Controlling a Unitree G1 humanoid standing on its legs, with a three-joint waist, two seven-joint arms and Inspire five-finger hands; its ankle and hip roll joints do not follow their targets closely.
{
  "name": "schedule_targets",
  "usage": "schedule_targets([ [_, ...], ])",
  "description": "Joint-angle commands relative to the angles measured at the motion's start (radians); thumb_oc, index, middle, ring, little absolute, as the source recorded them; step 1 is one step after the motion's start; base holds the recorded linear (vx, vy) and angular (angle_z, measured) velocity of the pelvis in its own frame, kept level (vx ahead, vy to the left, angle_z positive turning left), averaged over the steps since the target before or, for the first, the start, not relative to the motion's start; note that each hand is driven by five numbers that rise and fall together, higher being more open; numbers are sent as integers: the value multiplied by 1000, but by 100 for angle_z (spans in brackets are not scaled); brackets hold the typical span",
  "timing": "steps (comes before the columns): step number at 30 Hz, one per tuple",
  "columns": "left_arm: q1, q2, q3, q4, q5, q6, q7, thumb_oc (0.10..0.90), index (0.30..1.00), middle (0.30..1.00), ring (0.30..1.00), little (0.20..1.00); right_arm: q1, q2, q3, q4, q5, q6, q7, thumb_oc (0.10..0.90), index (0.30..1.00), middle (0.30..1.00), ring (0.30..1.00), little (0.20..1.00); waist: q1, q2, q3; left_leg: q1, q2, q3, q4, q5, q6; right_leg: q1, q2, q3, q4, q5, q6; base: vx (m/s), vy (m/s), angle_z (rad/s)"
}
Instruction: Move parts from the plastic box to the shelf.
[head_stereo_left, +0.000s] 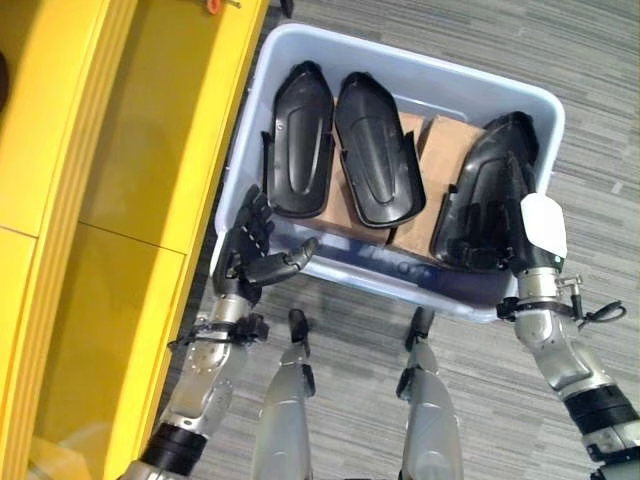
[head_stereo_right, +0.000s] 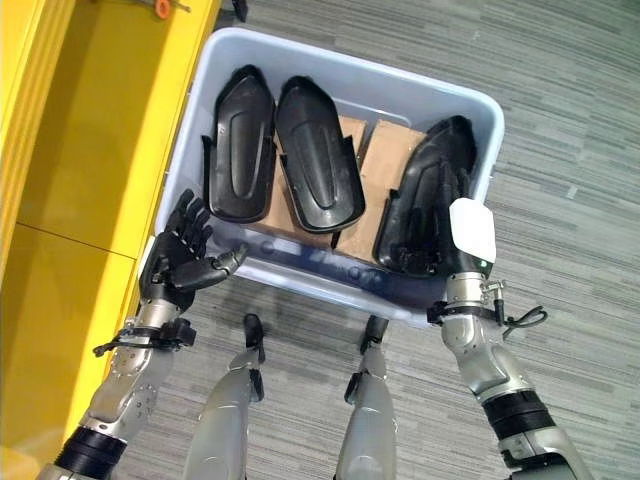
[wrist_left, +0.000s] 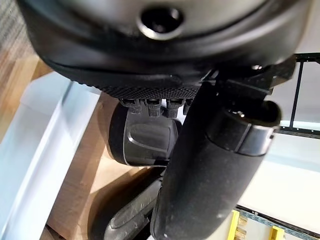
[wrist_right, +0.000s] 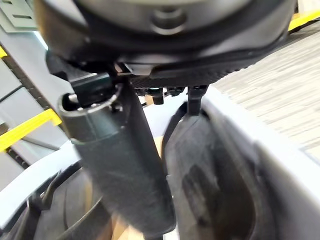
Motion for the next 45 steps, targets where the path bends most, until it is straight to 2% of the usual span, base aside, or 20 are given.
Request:
schedule_targets([
  [1, 9, 24, 54, -117, 36, -86, -1, 900, 1000, 1000, 1000, 1000, -15, -36, -53, -108, 58, -123, -22, 900, 1000, 1000, 1000, 1000, 2, -1, -67, -34, 15, -23, 45, -55, 3, 44, -54, -1, 119, -124, 63, 2, -15, -10],
  [4, 16, 26, 61, -122, 36, -87, 2, 900, 1000, 1000, 1000, 1000, 10, -18, -55, -146, 99, -145, -6, 900, 1000, 1000, 1000, 1000, -2, -5, -68, -34, 17, -22, 47, -56, 3, 44, -52, 1, 118, -123, 63, 1, -3, -5],
  [5, 29, 29, 66, -131, 35, -85, 6, 900, 1000, 1000, 1000, 1000, 40, 8, -53, -187, 173, -176, 18, 900, 1000, 1000, 1000, 1000, -7, -12, -69, -35, 18, -19, 50, -56, 4, 43, -52, 3, 117, -122, 62, 0, 0, 0],
  [8, 38, 32, 74, -139, 35, -85, 8, 900, 1000, 1000, 1000, 1000, 53, 15, -53, -209, 195, -187, 23, 900, 1000, 1000, 1000, 1000, -9, -15, -69, -37, 19, -18, 51, -57, 3, 43, -51, 3, 116, -121, 61, 0, 0, 0],
  [14, 55, 34, 82, -150, 33, -88, 13, 900, 1000, 1000, 1000, 1000, 66, 22, -40, -238, 197, -193, 23, 900, 1000, 1000, 1000, 1000, -12, -22, -71, -35, 19, -16, 49, -56, 3, 44, -48, 6, 111, -118, 62, 0, 0, 0],
  [22, 57, 32, 80, -156, 48, -92, 26, 900, 1000, 1000, 1000, 1000, 57, 13, 25, -259, 134, -175, 28, 900, 1000, 1000, 1000, 1000, -10, -24, -67, -33, 20, -14, 52, -58, 3, 47, -46, 6, 112, -117, 63, 0, 0, 0],
  [23, 52, 32, 72, -153, 54, -94, 34, 900, 1000, 1000, 1000, 1000, 35, 17, 65, -242, 117, -165, 24, 900, 1000, 1000, 1000, 1000, -7, -23, -63, -33, 21, -14, 52, -57, 4, 49, -45, 5, 111, -117, 62, 0, 0, 0],
  [26, 51, 32, 70, -153, 56, -96, 36, 900, 1000, 1000, 1000, 1000, 23, 17, 78, -226, 103, -158, 18, 900, 1000, 1000, 1000, 1000, -6, -23, -62, -34, 21, -14, 53, -57, 4, 49, -45, 4, 112, -117, 62, 0, 0, 0],
  [29, 40, 29, 61, -152, 61, -103, 47, 900, 1000, 1000, 1000, 1000, -25, 28, 130, -151, 35, -111, -4, 900, 1000, 1000, 1000, 1000, 0, -19, -61, -34, 21, -15, 49, -54, 4, 53, -45, 1, 110, -116, 62, 0, 0, 0],
  [39, 27, 20, 56, -149, 67, -111, 56, 900, 1000, 1000, 1000, 1000, -71, 50, 183, -1, -28, -54, -21, 900, 1000, 1000, 1000, 1000, 8, -10, -58, -36, 15, -18, 45, -52, 7, 54, -48, -3, 106, -113, 63, 0, 0, 0],
  [45, 15, 18, 50, -144, 64, -118, 60, 900, 1000, 1000, 1000, 1000, -133, 73, 196, 153, -93, 5, -85, 900, 1000, 1000, 1000, 1000, 19, 2, -53, -45, 11, -21, 47, -51, 8, 49, -48, -5, 106, -112, 62, 0, 0, 0],
])
